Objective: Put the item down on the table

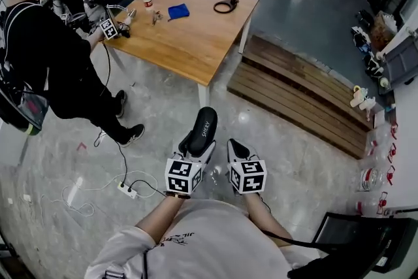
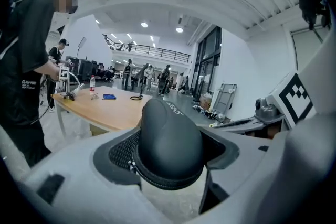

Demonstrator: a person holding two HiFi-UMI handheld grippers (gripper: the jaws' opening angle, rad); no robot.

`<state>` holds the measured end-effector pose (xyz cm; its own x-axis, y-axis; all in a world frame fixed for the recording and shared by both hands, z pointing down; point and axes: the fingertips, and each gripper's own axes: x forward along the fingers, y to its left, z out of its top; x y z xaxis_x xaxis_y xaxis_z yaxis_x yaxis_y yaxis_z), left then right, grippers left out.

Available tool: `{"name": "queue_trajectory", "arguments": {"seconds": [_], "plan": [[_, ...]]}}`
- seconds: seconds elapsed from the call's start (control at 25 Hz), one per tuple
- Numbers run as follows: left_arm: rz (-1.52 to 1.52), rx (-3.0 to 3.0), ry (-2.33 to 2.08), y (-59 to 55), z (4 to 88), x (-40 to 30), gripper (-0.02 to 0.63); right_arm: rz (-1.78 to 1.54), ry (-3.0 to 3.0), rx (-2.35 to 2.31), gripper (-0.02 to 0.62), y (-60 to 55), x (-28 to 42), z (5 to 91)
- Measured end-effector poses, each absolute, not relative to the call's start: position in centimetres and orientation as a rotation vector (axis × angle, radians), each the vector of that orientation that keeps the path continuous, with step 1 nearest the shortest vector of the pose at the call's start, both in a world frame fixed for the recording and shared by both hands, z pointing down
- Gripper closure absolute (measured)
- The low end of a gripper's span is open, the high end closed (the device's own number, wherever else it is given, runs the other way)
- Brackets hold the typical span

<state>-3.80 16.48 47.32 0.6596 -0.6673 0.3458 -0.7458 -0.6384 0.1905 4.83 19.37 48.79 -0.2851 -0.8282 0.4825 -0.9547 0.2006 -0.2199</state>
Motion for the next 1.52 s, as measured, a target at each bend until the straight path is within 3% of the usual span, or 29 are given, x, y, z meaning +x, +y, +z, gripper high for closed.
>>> {"name": "queue_trajectory", "arguments": {"seconds": [0.48,1.52], "plan": [[0.335,2.620,-1.072,-4.9,43.7,-4.6,0.268,0.643,-2.232,1.750,0.591,-2.4,2.8,44.7],[0.304,2.515,-1.187,-14.4,43.9,-1.0,0.268,0.644,-2.266,1.616,0.591,-13.6,7.1,44.2]]}}
